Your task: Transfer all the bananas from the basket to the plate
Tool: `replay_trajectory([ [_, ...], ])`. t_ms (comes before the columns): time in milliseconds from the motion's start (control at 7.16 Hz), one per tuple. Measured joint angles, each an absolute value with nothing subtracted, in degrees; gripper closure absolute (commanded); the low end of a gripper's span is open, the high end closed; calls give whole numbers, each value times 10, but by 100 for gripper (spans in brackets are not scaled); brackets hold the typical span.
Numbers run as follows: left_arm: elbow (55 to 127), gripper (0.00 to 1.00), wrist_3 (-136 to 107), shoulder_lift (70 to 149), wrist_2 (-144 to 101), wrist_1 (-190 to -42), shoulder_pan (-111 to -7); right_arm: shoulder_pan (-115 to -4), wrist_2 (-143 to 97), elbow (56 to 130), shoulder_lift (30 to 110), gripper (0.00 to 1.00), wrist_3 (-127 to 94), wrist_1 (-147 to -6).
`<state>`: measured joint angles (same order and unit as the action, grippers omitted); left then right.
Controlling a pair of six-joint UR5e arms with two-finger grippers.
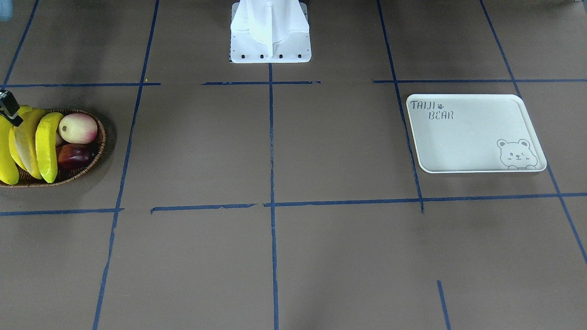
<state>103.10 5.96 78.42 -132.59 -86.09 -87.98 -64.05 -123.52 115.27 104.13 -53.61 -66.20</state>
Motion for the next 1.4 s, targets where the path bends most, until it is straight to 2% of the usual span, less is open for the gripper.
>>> replay_trajectory([
  [419, 1036, 0, 60, 799, -1322, -865, -879, -665, -1242, 1163, 1022, 99, -440, -634],
  [698, 1004, 0, 56, 878, -1326, -895, -875, -663, -1255, 1154, 1018, 100, -433, -587],
  [977, 981, 0, -59, 919, -1361, -931, -860, -658, -1281, 1145, 993, 100, -440, -565],
  [1396, 989, 0, -250, 929, -1403, -1052, -801, -613, -1291, 1133, 908, 97, -493, -559],
])
